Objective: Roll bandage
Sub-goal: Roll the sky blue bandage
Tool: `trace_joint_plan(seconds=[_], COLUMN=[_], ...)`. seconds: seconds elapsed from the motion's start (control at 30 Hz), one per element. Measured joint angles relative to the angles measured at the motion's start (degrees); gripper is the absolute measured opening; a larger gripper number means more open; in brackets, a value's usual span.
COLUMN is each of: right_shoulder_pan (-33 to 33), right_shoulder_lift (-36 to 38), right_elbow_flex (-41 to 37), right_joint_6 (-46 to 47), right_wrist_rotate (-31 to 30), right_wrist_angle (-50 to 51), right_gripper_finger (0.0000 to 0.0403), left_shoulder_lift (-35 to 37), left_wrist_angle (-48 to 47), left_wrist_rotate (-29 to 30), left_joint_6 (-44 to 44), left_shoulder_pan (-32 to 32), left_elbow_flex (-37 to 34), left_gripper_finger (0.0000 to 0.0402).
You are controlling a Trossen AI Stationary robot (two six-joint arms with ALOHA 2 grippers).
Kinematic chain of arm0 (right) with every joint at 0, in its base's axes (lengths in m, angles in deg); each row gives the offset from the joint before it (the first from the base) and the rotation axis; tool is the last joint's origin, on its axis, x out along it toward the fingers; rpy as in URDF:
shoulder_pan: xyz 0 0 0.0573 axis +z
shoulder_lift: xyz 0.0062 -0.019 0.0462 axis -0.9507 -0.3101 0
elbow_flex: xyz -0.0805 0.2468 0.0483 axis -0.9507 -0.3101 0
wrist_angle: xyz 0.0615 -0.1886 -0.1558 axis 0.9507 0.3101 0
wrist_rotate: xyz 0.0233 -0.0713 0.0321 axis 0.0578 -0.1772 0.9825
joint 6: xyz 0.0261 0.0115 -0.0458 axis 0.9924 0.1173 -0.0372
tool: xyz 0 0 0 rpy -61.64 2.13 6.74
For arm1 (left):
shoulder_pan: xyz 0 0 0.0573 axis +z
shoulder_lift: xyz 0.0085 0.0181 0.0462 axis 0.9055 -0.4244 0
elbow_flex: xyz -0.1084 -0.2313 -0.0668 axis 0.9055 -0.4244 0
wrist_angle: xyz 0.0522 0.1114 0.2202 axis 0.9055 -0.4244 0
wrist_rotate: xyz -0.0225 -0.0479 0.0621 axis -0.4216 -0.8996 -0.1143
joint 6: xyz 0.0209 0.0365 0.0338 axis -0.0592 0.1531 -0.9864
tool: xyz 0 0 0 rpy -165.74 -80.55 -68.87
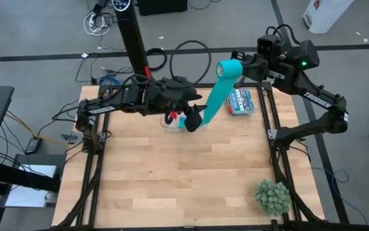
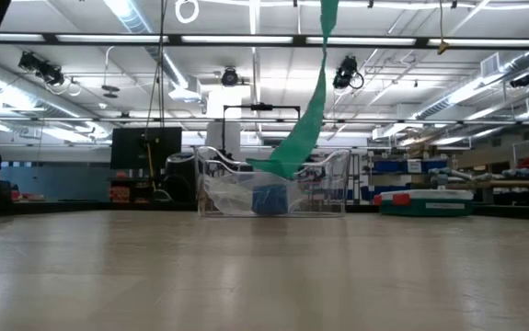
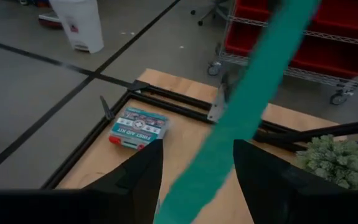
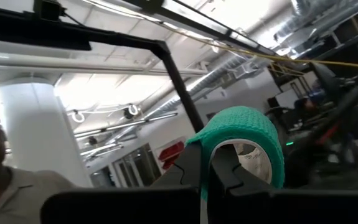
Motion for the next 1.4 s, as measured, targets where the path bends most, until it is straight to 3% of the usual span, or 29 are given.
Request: trace_joint_plan(seconds=[0.4, 0.5, 0.6, 0.7, 0.87, 1.1, 1.4], right_shoulder_pan=[2.47, 2.45, 2.43, 2.43, 3.03, 6.13, 9.87], right_shoulder_lift=[-0.36, -0.36, -0.34, -0.34, -0.31, -0.31, -0.34], right_elbow_flex=[0.00, 0.00, 0.00, 0.00, 0.00, 0.00, 0.02], right_joint_6=[-0.26, -0.11, 0.70, 1.75, 3.06, 4.10, 3.58], right_wrist_rotate=[-1.68, -1.66, -1.66, -1.63, 0.26, 2.98, 5.11], right_wrist_angle=[-1.61, -1.62, -2.61, -3.82, -3.72, -1.45, 7.37], right_gripper_finger=[0.0000, 0.0000, 0.0000, 0.0000, 0.0000, 0.0000, 0.0000], left_shoulder_lift=[-1.84, -2.13, -2.04, -2.00, -2.00, -0.30, 1.05], left_wrist_angle=[7.54, 6.65, 5.22, 3.84, 4.24, 6.92, 10.29], left_wrist_rotate=[-11.70, -11.95, -12.01, -11.76, -5.04, 7.01, 9.60], left_joint_6=[-7.77, -9.35, -9.35, -9.09, -9.74, -17.39, -26.56], left_shoulder_pan=[0.50, 0.44, 0.50, 0.98, 1.11, 2.90, 3.99], left_elbow_flex=[0.02, -0.07, -0.06, -0.04, -0.04, 0.07, 1.20], left_gripper_finger=[0.0191, 0.0136, 0.0040, 0.0011, 0.0005, 0.0004, 0.0004])
